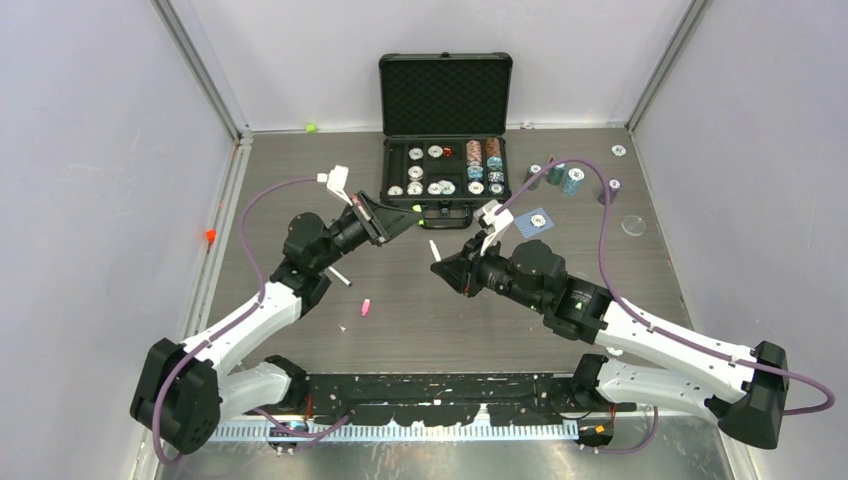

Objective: Insert the pens into the pen caps

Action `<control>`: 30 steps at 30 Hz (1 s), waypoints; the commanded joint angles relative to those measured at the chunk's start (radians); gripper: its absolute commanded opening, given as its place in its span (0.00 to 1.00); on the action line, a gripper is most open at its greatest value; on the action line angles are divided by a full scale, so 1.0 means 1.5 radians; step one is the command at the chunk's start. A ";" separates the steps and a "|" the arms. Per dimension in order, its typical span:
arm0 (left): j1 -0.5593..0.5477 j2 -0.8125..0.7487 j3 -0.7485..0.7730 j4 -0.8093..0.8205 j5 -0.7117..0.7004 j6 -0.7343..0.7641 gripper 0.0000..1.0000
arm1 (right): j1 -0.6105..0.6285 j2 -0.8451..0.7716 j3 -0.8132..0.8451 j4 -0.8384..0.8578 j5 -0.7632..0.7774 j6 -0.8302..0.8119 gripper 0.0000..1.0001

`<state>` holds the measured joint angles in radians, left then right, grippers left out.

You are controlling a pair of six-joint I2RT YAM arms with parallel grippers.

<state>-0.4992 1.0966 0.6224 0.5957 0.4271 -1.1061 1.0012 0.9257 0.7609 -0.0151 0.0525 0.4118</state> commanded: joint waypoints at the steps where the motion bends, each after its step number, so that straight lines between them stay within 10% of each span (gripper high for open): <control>1: 0.002 0.014 -0.009 0.206 0.063 -0.048 0.00 | 0.004 0.010 0.026 0.066 -0.007 0.006 0.01; 30: 0.001 -0.017 -0.029 0.241 0.105 -0.013 0.00 | 0.005 0.033 0.071 0.057 0.018 0.008 0.00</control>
<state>-0.4992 1.0912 0.5827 0.9237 0.5629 -1.1446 1.0023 0.9760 0.8268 0.0292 0.0559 0.4213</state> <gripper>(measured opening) 0.148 0.180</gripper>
